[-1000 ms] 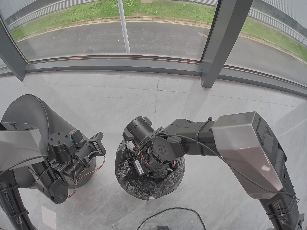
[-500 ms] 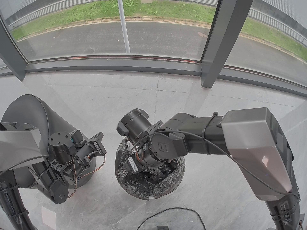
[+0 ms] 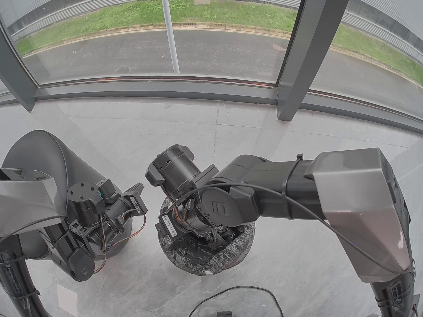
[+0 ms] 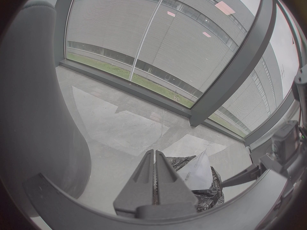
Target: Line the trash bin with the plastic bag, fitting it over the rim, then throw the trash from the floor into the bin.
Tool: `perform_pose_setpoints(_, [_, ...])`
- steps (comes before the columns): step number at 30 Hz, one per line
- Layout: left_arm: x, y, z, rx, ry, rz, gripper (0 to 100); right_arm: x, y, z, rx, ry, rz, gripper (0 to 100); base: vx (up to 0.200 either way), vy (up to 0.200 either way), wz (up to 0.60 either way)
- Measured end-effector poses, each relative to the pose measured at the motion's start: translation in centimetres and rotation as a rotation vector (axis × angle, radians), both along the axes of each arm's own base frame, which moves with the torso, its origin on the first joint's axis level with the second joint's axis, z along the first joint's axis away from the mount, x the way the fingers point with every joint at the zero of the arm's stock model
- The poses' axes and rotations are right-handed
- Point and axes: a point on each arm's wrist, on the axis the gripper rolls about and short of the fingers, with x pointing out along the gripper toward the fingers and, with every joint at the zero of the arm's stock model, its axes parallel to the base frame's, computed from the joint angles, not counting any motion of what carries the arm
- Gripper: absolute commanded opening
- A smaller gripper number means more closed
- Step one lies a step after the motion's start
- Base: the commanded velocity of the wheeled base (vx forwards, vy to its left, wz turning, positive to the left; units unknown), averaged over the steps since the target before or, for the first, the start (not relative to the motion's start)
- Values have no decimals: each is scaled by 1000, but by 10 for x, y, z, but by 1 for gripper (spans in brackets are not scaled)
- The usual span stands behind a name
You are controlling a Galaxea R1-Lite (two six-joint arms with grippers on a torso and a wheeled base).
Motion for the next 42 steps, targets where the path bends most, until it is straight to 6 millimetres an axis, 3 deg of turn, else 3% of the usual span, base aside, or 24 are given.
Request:
perform_pose_setpoints(4, [0,-1,0,1,1,-2,0,17,2,-7,62,-39,-24,100,0,0,0])
perform_pose_setpoints(10, [-1,-2,-1,1,2,-7,0,43,-3,-42,56,-30,-69,100,0,0,0])
perform_pose_setpoints(23, [-1,-2,-1,2,4,-8,0,61,-8,-103,-23,48,-118,100,0,0,0])
perform_pose_setpoints(28, [0,-2,-1,1,3,-6,0,65,-9,-116,-34,57,-125,100,0,0,0])
perform_pose_setpoints(36, [-1,-2,0,0,-1,-6,0,61,-14,-108,-83,74,-118,100,0,0,0])
perform_pose_setpoints(42, [-3,-2,6,-4,-15,-8,0,49,-22,-70,-126,72,-107,100,0,0,0])
